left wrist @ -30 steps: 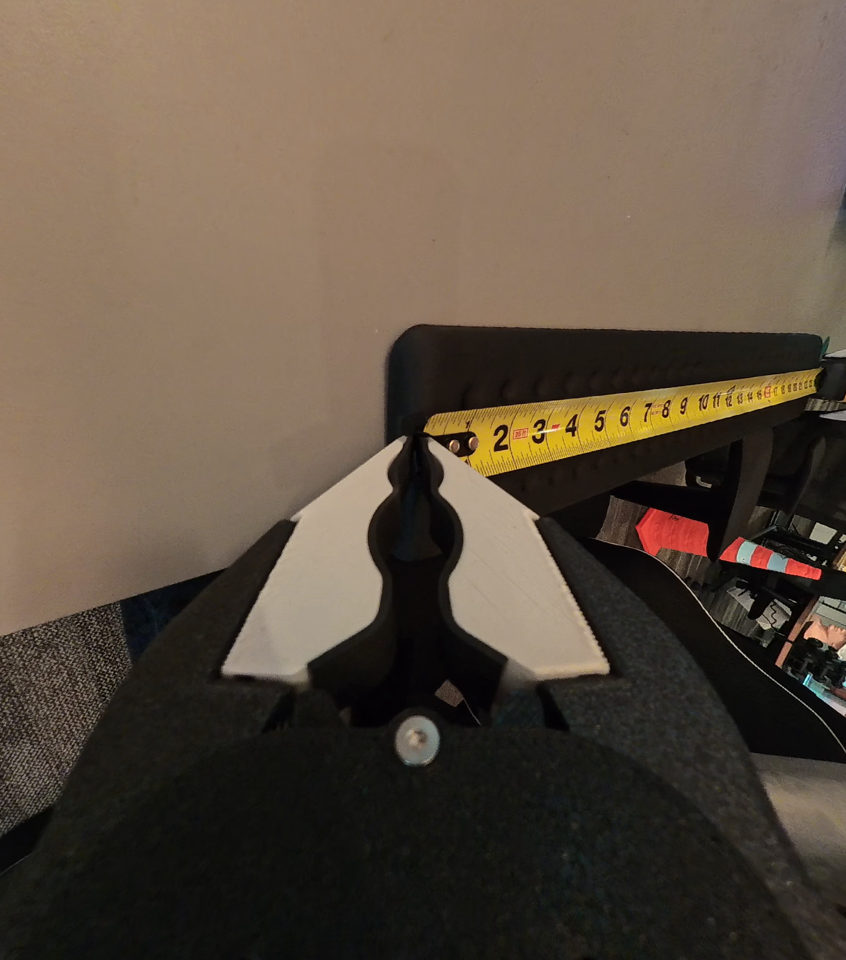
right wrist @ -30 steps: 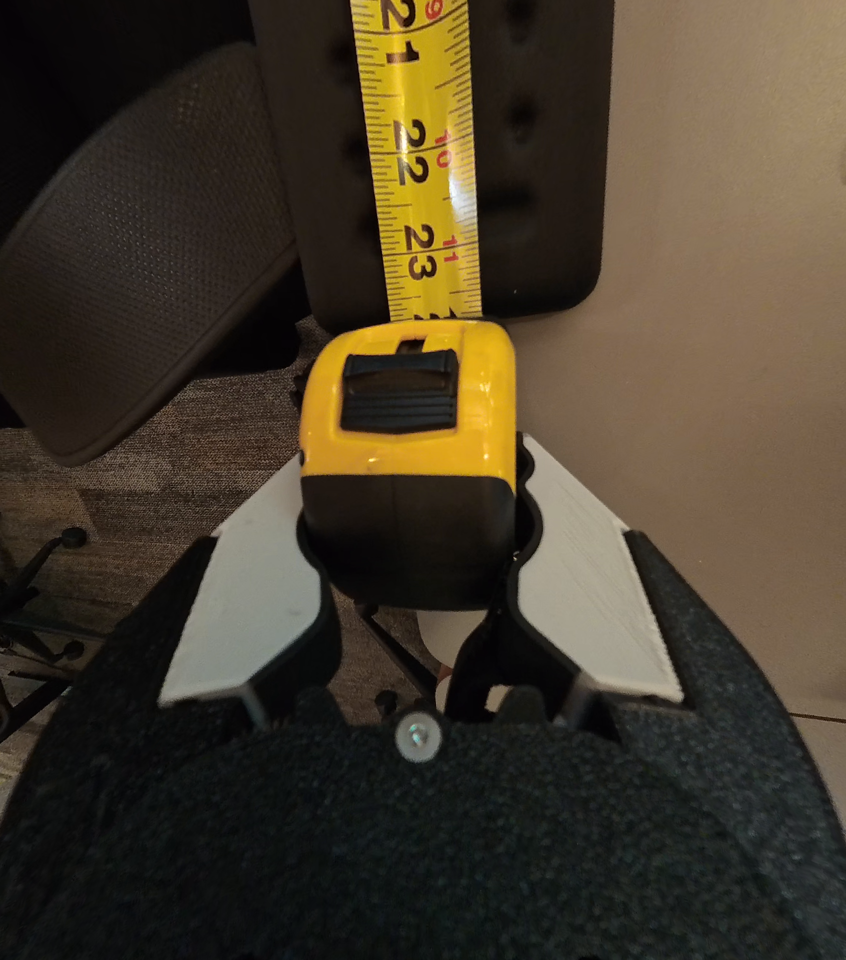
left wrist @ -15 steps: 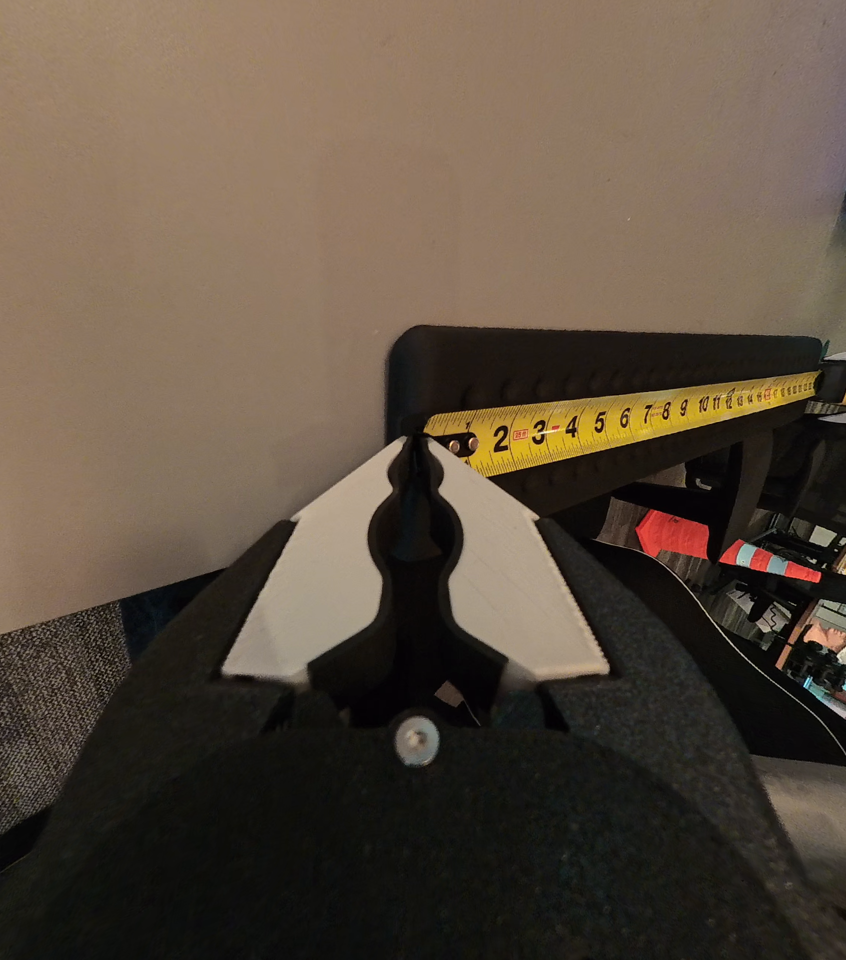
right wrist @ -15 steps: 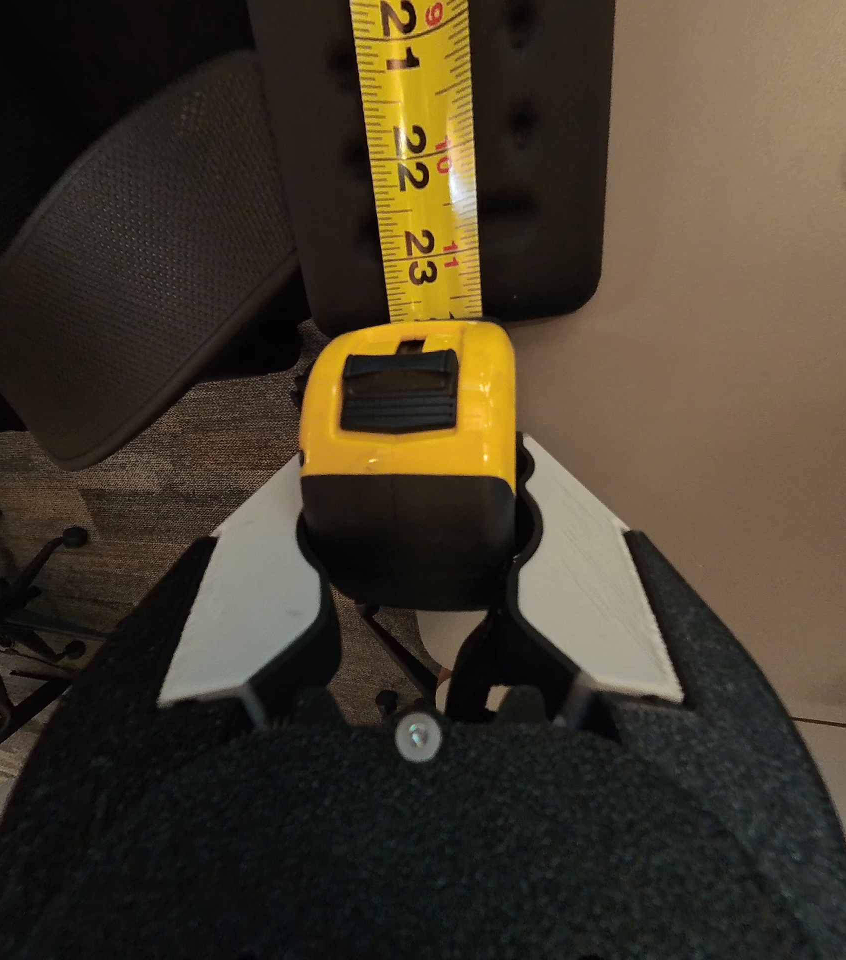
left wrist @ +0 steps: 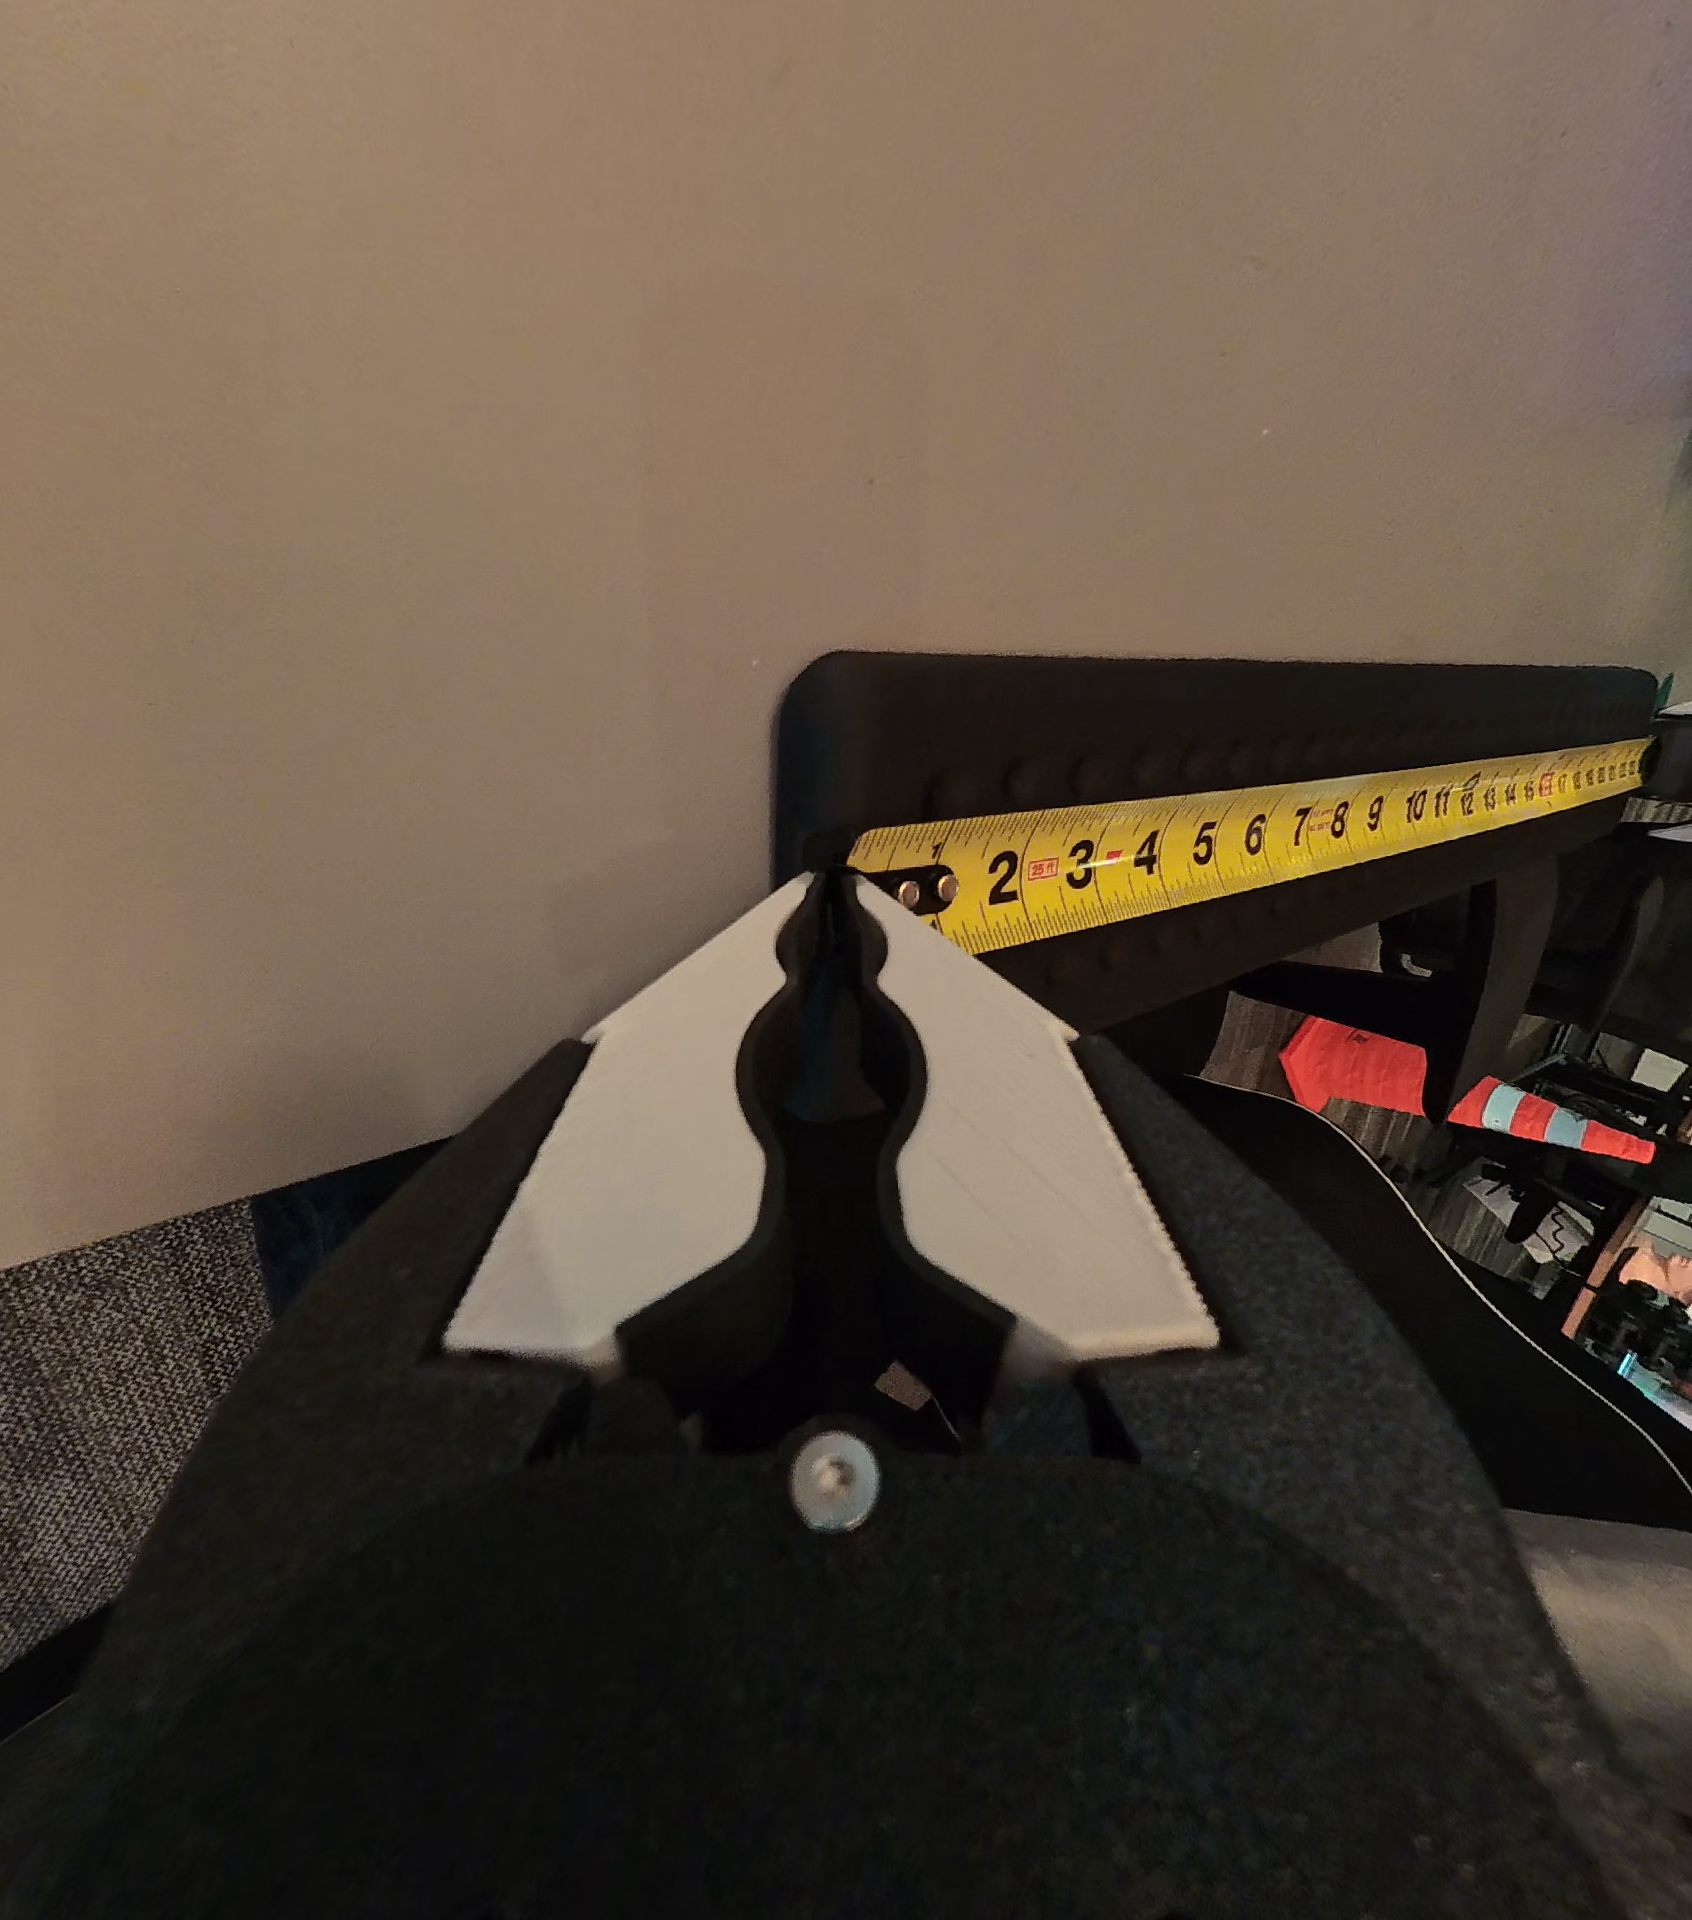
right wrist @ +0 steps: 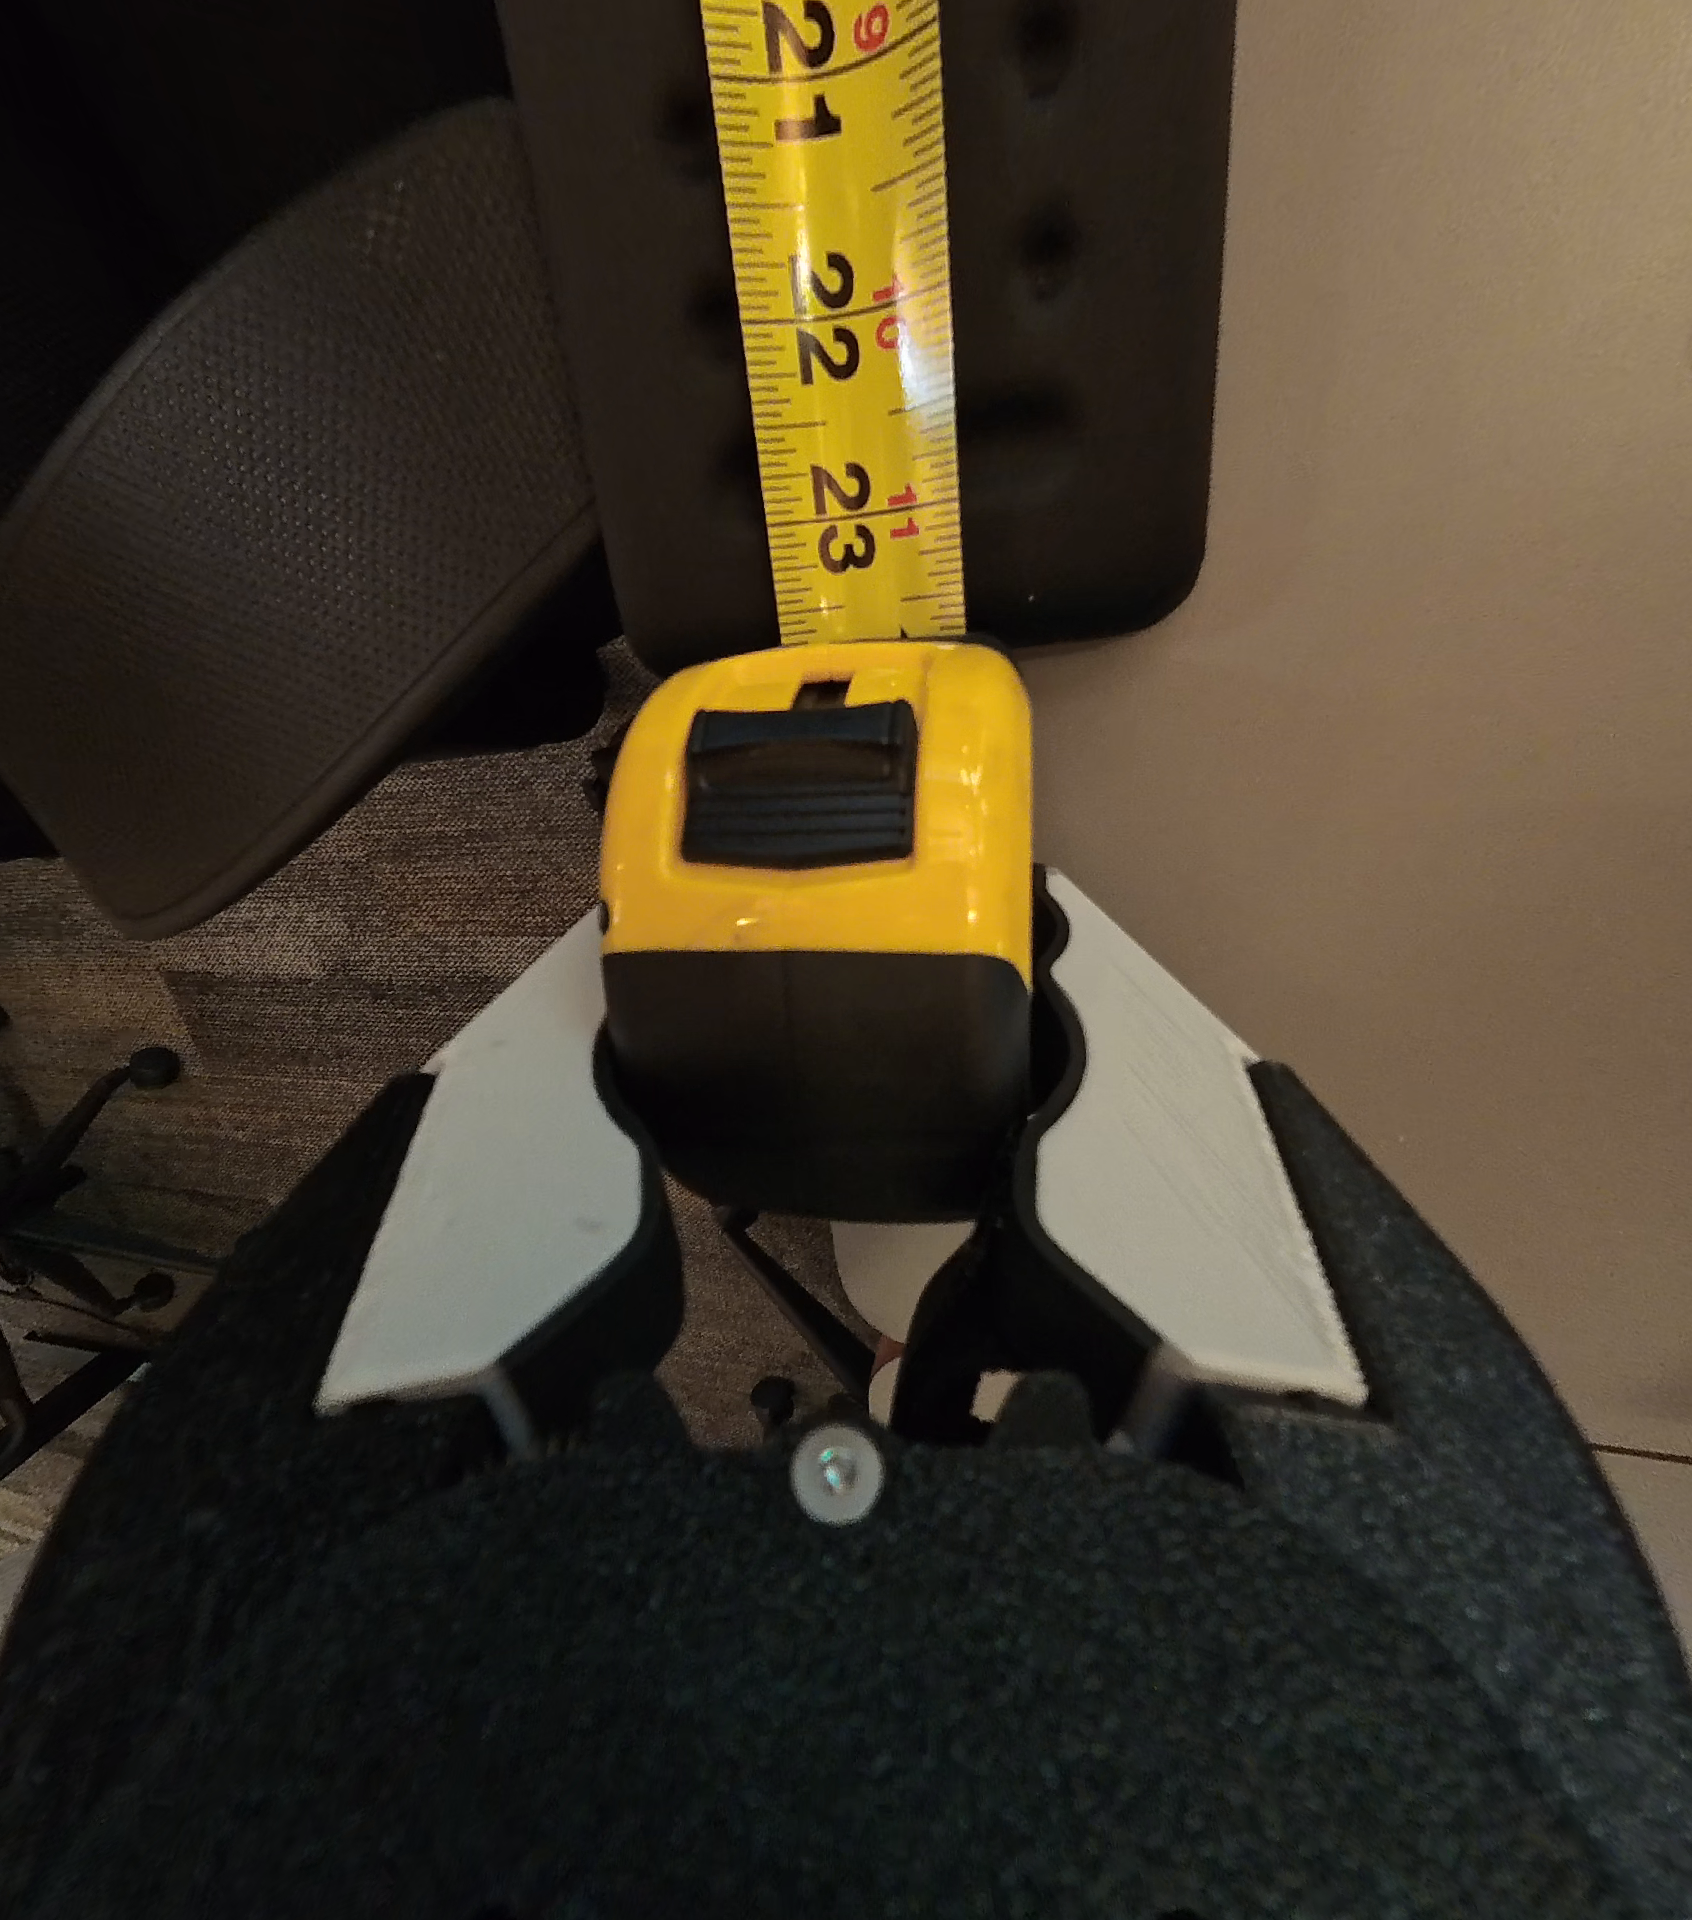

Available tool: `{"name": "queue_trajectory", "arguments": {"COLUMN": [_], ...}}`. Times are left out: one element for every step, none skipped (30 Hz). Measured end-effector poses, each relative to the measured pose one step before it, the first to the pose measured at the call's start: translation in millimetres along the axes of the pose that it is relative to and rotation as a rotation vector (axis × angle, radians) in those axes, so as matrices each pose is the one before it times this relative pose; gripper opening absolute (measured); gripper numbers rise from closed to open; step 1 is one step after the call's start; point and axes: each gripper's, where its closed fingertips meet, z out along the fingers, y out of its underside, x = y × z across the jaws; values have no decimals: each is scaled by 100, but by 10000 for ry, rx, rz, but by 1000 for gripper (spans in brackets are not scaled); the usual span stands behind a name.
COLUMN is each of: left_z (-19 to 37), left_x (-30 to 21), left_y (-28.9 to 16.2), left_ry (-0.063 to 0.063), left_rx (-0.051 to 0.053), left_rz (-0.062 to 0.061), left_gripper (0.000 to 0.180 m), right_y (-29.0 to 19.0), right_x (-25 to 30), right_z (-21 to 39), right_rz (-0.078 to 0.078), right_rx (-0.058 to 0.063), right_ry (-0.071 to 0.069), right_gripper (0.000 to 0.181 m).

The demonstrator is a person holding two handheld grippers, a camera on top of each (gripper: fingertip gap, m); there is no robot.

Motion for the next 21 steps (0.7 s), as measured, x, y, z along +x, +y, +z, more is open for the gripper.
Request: {"name": "queue_trajectory", "arguments": {"left_z": [-16,-17,8,-12,8,-18,12,25,-6,2,19,-22,-24,-17,-9,-5,-12,-7,19,15,19], "left_x": [-9,-10,0,-15,18,3,-13,-9,-12,-18,9,-5,4,3,24,-30,-12,-4,25,34,15], "left_y": [-9,-8,2,20,-33,1,-21,-17,8,10,-10,8,-13,17,2,31,-3,1,-20,-14,-2], "left_ry": [-1,0,-3,-11,-9,-7,-6,-10,-13,-12,-12,-6,0,6,12,13,15,15,17,20,20], "left_rx": [-18,-19,-12,0,3,3,6,6,4,3,2,-8,-12,-13,-14,-11,-4,3,10,11,11], "left_rz": [-6,-2,-3,7,7,-9,-6,6,4,6,19,12,5,15,11,5,2,-3,-4,-16,-28], "left_gripper": [2,2,2,2,2,2,2,2,1,1,1,1,2,2,2,2,2,2,2,2,2], "right_y": [-7,-17,2,-26,-30,28,22,18,20,-20,-1,13,-1,1,-11,1,-19,-3,41,22,-4], "right_x": [9,-22,-2,22,-7,-18,2,4,4,13,-2,-12,-11,8,-5,-15,-28,10,4,5,7], "right_z": [16,-2,11,17,37,-8,-12,-23,-12,11,11,12,13,-12,13,-4,-32,-13,18,1,-8], "right_rz": [1,0,-3,-2,-2,-3,-1,0,-2,1,0,-2,3,-1,1,7,14,28,11,-6,-8], "right_rx": [-6,-3,-3,-6,-3,5,8,0,-2,-9,-12,-9,-3,0,0,0,-5,8,11,5,2], "right_ry": [-2,3,1,1,0,-2,-2,5,9,13,13,10,4,1,-1,10,11,4,5,9,3], "right_gripper": [70,70,70,70,70,70,70,70,70,70,71,70,70,70,70,70,70,70,70,70,70]}}
